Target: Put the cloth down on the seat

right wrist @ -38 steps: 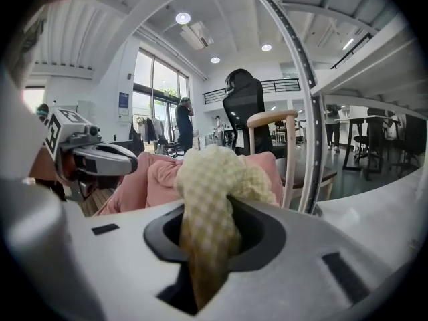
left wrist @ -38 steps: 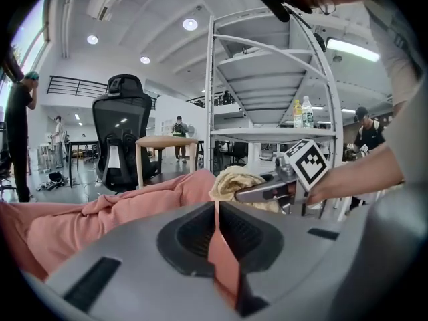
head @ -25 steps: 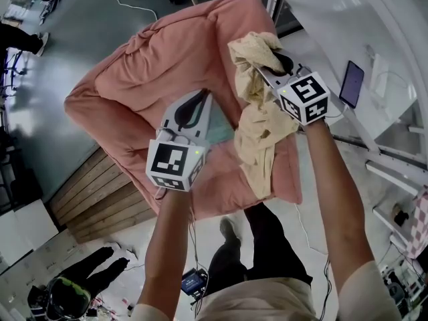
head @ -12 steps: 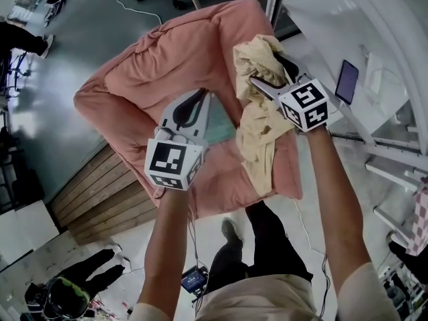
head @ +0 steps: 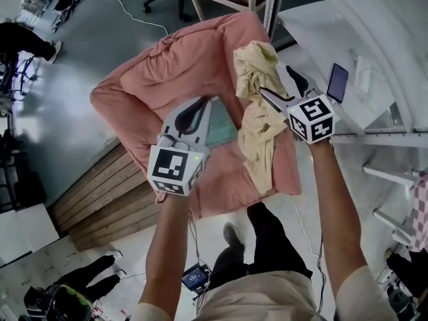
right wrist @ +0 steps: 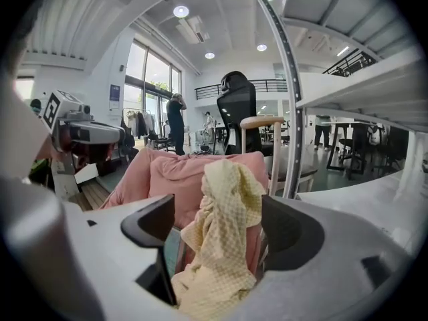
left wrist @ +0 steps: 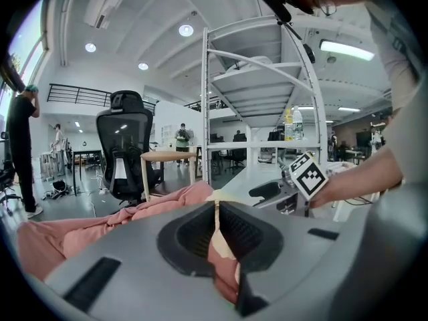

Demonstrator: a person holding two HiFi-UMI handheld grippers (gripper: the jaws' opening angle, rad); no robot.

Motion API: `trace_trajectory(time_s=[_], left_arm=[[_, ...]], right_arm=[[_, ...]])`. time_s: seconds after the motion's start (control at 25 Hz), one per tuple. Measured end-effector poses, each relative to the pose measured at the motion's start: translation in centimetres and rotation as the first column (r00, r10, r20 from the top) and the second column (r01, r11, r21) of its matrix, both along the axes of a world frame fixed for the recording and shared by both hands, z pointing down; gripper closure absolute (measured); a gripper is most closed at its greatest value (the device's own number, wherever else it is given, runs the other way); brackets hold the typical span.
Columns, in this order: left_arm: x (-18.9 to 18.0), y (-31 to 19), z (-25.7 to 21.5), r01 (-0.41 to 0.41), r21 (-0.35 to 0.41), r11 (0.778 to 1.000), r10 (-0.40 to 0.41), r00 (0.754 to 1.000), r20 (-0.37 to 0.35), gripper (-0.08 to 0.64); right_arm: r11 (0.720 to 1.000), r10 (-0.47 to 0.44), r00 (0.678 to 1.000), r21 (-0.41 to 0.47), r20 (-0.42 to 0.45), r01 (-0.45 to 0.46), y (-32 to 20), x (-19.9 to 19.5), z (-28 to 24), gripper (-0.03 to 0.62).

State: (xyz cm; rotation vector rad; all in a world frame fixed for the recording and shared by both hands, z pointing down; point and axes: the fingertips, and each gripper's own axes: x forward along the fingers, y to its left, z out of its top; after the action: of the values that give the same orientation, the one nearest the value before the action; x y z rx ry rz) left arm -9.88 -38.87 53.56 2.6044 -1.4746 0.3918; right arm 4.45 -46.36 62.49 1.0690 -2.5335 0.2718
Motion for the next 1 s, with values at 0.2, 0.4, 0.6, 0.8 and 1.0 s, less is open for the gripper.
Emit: trace_trajectory(time_s=[0.2, 0.4, 0.6, 0.8, 1.0], left_arm=[[-0.2, 3.1, -4.2, -0.016, 0.037, 0.999, 0.016, 1.0, 0.003, 0.538], [-0.9, 7.0, -8.7, -0.023, 0.07, 0.997, 0.023, 1.0, 0.005, 0.538], [-1.9, 10.8, -13.0, -0.035, 0.085, 0.996, 0.035, 0.999, -0.001, 0.538], [-3.1, 14.8, -17.3, -0.036, 0.119, 0.992, 0.036, 0.999, 0.007, 0.538], [-4.6, 19.3, -20.9, -0.016, 0.157, 0.987, 0.014, 1.0, 0.01, 0.538]], right_arm=[[0.998, -0.008, 0.999, 0.062, 0.031, 0.006, 3.4, -0.3, -5.6, 0.368], [0.993, -0.032, 0.998, 0.112, 0.048, 0.026, 8.6, -1.3, -11.8, 0.597], [0.991, -0.049, 0.998, 0.126, 0.033, 0.045, 14.1, -2.2, -16.7, 0.598], [0.99, -0.051, 0.997, 0.133, 0.05, 0.044, 18.6, -2.6, -21.7, 0.598], [0.978, -0.096, 0.993, 0.192, 0.071, 0.081, 23.2, -3.7, -26.8, 0.598]])
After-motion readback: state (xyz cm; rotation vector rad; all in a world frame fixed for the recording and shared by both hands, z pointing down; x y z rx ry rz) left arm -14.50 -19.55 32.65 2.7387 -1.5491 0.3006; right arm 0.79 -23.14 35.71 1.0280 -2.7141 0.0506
